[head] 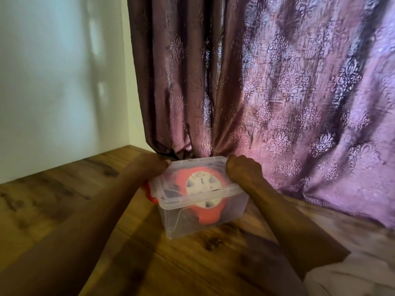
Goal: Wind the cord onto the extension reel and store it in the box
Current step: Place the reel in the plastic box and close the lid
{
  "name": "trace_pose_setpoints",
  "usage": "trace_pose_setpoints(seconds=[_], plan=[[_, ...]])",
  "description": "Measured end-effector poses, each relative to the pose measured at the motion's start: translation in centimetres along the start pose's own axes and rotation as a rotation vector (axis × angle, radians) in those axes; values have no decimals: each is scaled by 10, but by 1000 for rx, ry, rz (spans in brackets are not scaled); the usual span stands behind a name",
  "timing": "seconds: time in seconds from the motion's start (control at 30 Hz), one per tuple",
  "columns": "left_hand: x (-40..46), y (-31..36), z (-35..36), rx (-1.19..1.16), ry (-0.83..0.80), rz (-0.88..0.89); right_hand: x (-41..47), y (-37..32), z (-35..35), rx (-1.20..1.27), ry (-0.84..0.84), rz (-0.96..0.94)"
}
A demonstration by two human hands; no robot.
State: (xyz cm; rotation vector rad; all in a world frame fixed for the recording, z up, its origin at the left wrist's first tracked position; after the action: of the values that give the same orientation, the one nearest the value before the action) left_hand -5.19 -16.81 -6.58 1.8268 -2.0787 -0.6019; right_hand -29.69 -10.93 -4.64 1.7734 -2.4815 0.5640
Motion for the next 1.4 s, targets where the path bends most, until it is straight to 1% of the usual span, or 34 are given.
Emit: trace_pose_setpoints(seconds=[0.03,0.1,0.17,0.2,0.27,0.3,0.33,0.37,0.43,0.5,0.6,0.63,0.73,0.8,0.97,1.0,1.03,1.1,1.13,1.2,1.3,1.4], plan=[[-5,-7,-4,-80,13,-15,0,0,0,-1,3,2],[-11,-22,-15,-286,120,-11,1,0,0,-2,7,3],[-17,-31,-11,-444,213,-17,1,0,-1,-12,8,3],[-22,-34,-3,-527,225,-23,1,-1,-1,-19,8,2],[-22,-33,25,-709,116,-49,-2,-2,-1,-31,7,-2],[-20,-33,33,-750,79,-48,-2,-3,-1,-32,7,-5],[-16,-31,37,-766,75,-40,-2,-3,0,-27,10,-9],[-12,-28,35,-746,77,-14,-2,-3,0,-23,18,-13],[-8,-17,24,-628,75,39,-1,-3,-3,-19,34,-20],[-7,-11,21,-516,-5,53,-1,-4,-4,-23,34,-29],[-12,-35,26,-410,-142,-122,-1,-4,-3,-38,31,-41],[-13,-43,29,-415,-193,-156,-2,-5,-3,-40,34,-44],[-20,-53,38,-458,-312,-166,-2,-4,-3,-36,32,-43],[-18,-58,34,-442,-316,-152,-3,-4,-3,-31,27,-39],[-21,-55,16,-319,-219,-71,-3,-4,-3,-20,15,-31],[-26,-56,21,-306,-236,-70,-3,-3,-2,-23,17,-31],[-32,-56,28,-321,-287,-70,-2,-3,-2,-26,20,-33],[-43,-54,46,-439,-422,-72,0,-2,-1,-26,34,-42],[-45,-51,51,-507,-452,-64,2,-2,-1,-24,38,-44],[-45,-49,52,-567,-442,-57,5,-1,-1,-18,36,-41],[-45,-49,50,-538,-398,-99,6,-2,0,-12,23,-39],[-35,-55,28,-478,-174,-150,5,-2,-1,-8,24,-46]])
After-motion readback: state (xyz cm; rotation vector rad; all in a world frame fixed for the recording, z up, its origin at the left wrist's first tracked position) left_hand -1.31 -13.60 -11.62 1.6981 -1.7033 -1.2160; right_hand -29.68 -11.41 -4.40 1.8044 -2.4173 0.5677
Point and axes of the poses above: each hand's wrist, its own x-axis towards the middle knuckle, its own z-axis out of the palm, y = z × x, the point moved 10 cm from there along x, towards the middle knuckle, and after that the axes turned 15 degrees about x, right-handed, at the moved point
